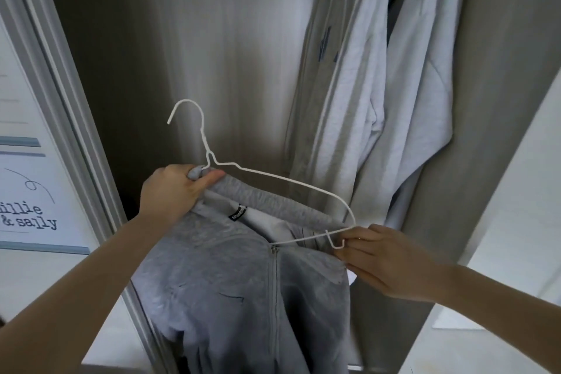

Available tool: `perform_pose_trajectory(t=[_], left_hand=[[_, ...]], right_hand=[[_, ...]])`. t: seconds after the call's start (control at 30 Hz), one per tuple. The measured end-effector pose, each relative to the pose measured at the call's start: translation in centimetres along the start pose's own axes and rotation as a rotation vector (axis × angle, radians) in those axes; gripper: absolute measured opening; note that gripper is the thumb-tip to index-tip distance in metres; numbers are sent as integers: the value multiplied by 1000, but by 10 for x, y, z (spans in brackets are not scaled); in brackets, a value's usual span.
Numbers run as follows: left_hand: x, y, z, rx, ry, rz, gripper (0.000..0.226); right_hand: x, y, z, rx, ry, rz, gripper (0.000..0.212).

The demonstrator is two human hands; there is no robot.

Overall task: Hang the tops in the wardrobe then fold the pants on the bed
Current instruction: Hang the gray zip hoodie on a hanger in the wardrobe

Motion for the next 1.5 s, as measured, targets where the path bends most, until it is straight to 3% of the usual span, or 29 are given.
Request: perform_pose_trajectory(t=[0.13,0.33,0.6,0.77,0.83,0.93,1.03,1.1,1.17,1.3,1.43,1.5], left_hand=[[12,3,3,44,136,239,56],[28,5,12,89,253,356,62],[55,-8,18,188,296,390,68],[62,-18,18,323,466,431,67],[59,-20,17,330,520,436,67],[53,-19,11,239,478,376,74],[56,-17,8,131,306,269,68],[62,-14,9,94,252,203,59],[72,-11,9,21,253,171,66],[102,-2,7,64,417,185,73],[130,2,13,63,357,127,77],[132,-5,18,112,249,-59,73]], right_hand=[[10,-29,-9,-51,-38,26,35],[16,-68,-14,-91,-12,97,49],[21,-97,-17,12,-49,47,33],[35,-109,-12,36,265,380,20],[37,-105,-10,-60,434,638,32],[34,-98,-5,-178,420,447,56],[30,-94,-1,-97,237,170,38],[27,-91,2,-175,133,81,31],[21,-90,8,-232,31,22,27],[12,-102,37,16,12,-87,35],[-12,-99,71,341,171,173,25],[-12,-95,76,496,338,289,24]])
Point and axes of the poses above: each hand's wrist, its own z-axis towards the middle knuckle, its own y-axis out of the palm, x = y × z, the point moved 2 cm from there along z, towards the middle knuckle, and after that the axes turned 12 degrees about y, right-handed, at the moved point
